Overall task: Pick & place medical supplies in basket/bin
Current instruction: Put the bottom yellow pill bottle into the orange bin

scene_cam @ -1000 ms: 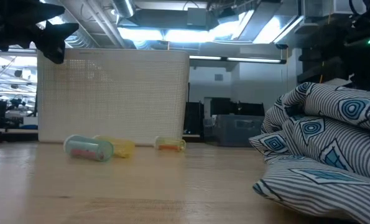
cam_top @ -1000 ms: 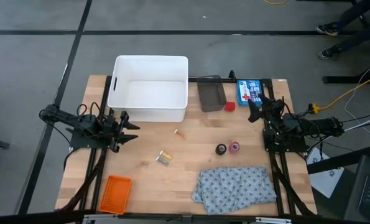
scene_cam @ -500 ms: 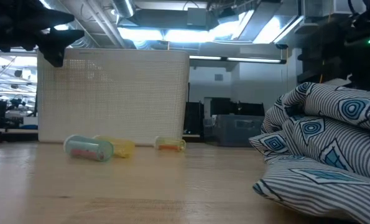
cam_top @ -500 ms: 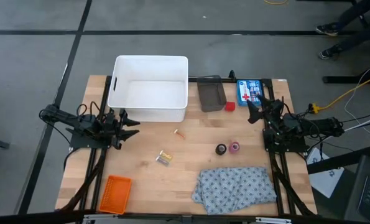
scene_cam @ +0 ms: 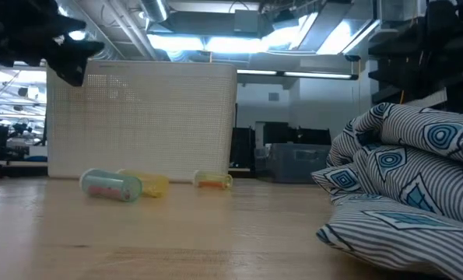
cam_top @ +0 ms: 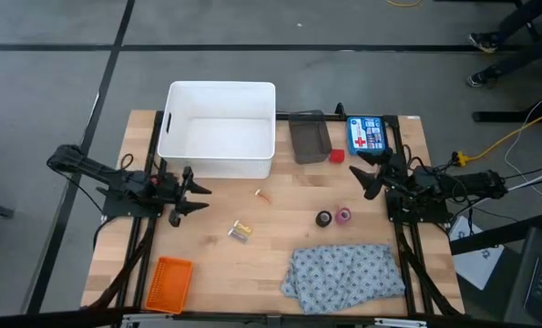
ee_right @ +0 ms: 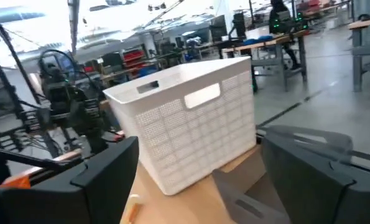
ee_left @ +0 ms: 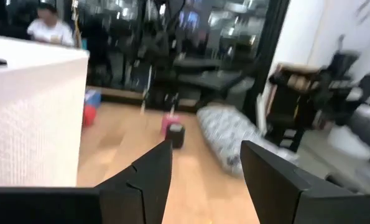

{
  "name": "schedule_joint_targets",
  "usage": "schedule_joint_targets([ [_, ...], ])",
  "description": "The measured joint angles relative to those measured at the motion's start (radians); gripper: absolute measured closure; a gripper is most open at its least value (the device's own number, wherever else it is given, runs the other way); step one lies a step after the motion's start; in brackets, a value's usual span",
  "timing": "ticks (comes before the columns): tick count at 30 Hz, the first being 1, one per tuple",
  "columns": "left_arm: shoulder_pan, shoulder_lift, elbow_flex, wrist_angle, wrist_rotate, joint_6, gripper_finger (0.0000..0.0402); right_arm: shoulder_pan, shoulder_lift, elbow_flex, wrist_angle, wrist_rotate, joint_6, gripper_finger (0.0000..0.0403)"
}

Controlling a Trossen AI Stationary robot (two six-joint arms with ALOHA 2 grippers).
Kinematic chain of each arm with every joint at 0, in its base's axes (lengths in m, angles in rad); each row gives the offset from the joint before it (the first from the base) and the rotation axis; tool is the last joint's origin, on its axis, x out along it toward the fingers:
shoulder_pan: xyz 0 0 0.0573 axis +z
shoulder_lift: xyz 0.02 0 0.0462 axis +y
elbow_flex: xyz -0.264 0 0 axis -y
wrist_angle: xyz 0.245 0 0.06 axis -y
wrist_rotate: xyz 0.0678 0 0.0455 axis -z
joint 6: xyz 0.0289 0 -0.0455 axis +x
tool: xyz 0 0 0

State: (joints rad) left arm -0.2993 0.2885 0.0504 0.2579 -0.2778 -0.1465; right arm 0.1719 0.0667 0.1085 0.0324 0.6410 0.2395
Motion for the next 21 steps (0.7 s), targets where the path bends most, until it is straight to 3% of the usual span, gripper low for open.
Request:
schedule_joint_targets([
  [6,0.000,0.285,0.108,-0.046,-0.046,-0.025,0.0213,0.000,0.049,0.000,0.077,0.104,-0.014,0.0084],
  [15,0.000,0.642,0.270,-0.126,-0.064,-0.004,0.0215,0.000,0.050,0.000,0.125,0.029,-0.020,0.0085],
  [21,0.000,0.844,0.387,-0.148,0.013,0.058,0.0214,0.000,0.050,0.000,0.124,0.008,-0.015,0.0085],
])
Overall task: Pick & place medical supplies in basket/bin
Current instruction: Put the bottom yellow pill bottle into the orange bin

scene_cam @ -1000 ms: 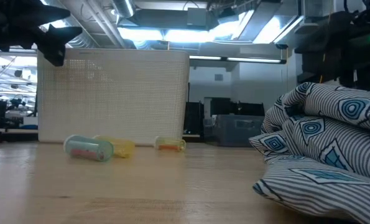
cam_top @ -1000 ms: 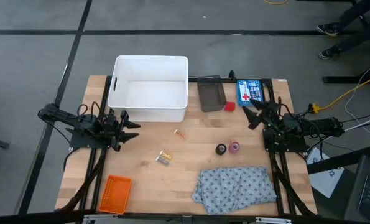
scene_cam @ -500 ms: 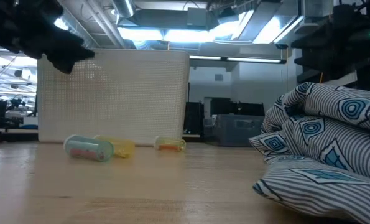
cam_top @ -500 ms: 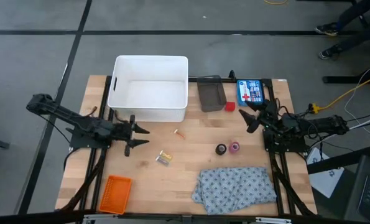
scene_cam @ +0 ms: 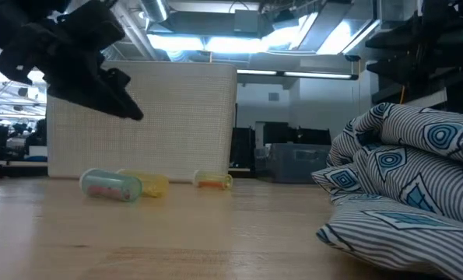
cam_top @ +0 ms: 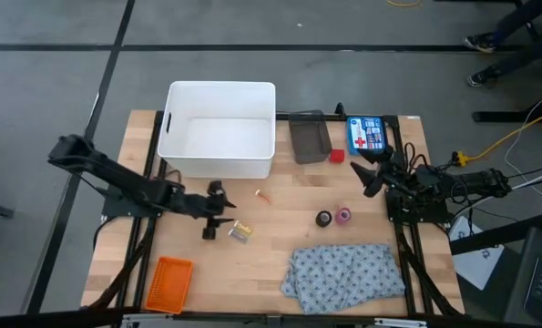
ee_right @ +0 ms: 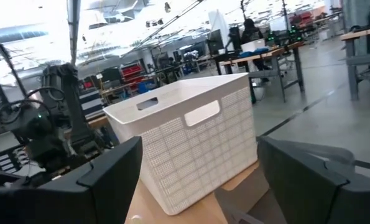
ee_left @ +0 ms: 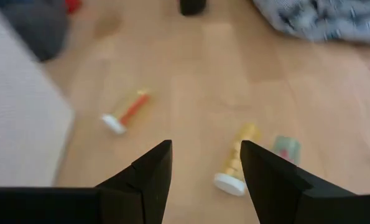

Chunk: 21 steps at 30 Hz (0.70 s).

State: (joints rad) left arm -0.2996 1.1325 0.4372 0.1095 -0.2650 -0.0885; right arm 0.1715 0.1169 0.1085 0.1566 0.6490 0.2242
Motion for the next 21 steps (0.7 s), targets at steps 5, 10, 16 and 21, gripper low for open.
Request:
schedule_joint_targets([
  [5,0.000,0.132,0.103,-0.092,0.079,0.011,0.0215,0.000,0.000,0.000,0.000,-0.011,0.000,0.0085],
  [10,0.000,0.226,0.200,-0.252,0.083,0.031,0.0214,0.000,0.000,0.000,0.000,-0.011,0.000,0.0086],
  [16,0.000,0.309,0.289,-0.390,0.050,0.067,0.0213,0.000,0.000,0.000,0.000,-0.014,0.000,0.0086],
  [21,0.001,0.345,0.313,-0.405,0.049,0.093,0.0213,0.000,0.000,0.000,0.000,-0.014,0.000,0.0086],
])
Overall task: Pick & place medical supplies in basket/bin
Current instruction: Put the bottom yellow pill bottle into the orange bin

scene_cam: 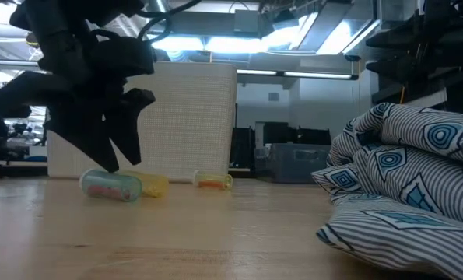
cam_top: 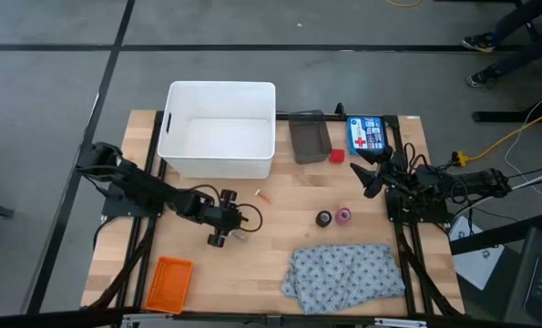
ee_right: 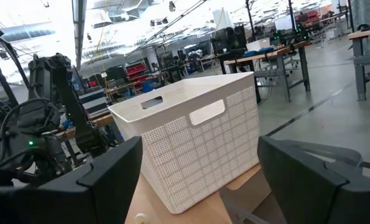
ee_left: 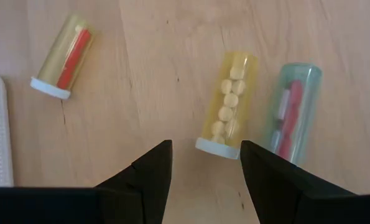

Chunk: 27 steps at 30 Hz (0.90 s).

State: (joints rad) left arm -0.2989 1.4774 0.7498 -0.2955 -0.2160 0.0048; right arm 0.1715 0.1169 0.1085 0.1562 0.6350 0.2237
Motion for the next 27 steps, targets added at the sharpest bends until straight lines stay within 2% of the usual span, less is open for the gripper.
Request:
schedule_joint_targets([
  [11,0.001,0.058,0.000,-0.001,0.028,0.010,0.0216,0.000,0.000,0.000,0.000,0.000,0.000,0.0085],
  [27,0.001,0.060,0.000,0.061,0.020,0.036,0.0226,0.000,0.000,0.000,0.000,0.001,0.003,0.0085],
])
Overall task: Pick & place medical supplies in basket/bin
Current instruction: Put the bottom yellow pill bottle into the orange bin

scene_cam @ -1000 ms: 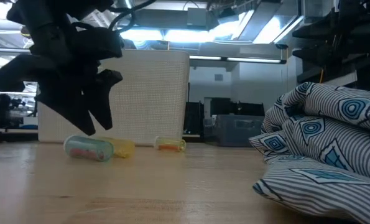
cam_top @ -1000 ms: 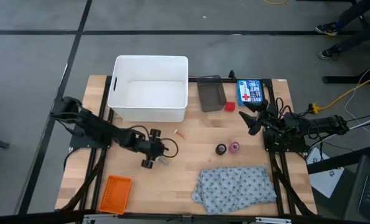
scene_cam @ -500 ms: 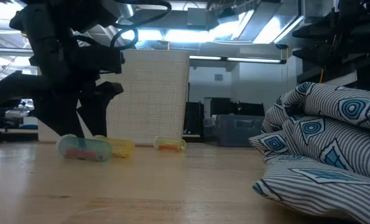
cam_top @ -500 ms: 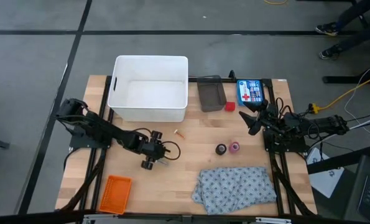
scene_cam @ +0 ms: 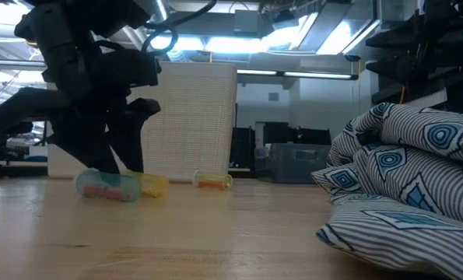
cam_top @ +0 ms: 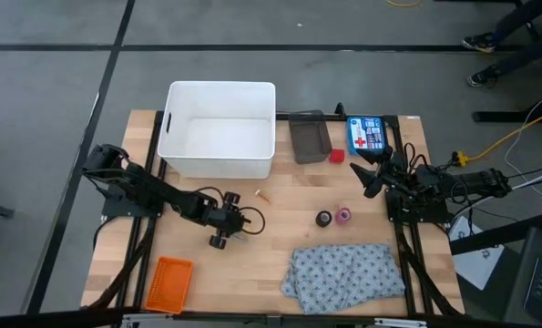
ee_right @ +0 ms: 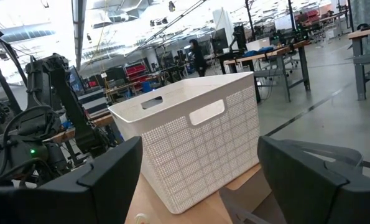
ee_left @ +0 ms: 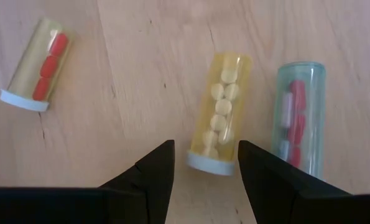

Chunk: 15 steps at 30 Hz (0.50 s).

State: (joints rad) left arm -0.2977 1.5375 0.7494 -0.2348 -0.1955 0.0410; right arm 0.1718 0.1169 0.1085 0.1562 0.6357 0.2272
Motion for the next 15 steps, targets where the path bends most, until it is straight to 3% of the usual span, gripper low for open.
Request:
schedule_joint_targets([
  [15,0.000,0.000,0.000,-0.009,0.013,-0.021,0.0247,0.000,0.000,0.000,0.000,0.000,0.000,0.0085],
])
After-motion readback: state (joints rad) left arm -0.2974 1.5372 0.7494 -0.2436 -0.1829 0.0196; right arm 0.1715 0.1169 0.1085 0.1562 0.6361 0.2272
